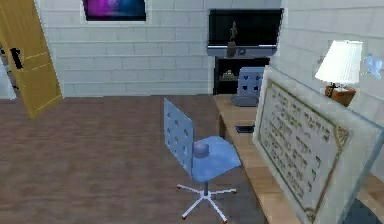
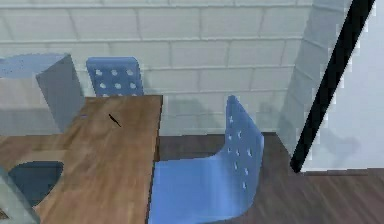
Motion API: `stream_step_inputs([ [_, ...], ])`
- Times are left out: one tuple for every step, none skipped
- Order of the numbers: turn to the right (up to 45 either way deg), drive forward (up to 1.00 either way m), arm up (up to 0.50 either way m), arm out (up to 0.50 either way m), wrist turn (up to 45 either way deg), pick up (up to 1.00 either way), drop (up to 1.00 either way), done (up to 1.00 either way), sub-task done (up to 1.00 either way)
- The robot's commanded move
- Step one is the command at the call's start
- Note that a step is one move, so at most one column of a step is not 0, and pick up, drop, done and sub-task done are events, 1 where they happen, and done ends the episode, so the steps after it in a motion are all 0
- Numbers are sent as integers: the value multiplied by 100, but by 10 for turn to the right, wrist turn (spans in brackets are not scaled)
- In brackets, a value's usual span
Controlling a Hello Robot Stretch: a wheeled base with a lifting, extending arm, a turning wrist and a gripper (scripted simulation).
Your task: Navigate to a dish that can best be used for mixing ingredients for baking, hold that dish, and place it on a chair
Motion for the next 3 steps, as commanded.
stream_step_inputs([
  [-390,0,0,0,0,0,0,0,0],
  [0,0,50,0,0,0,0,0,0],
  [0,0,38,0,0,0,0,0,0],
])
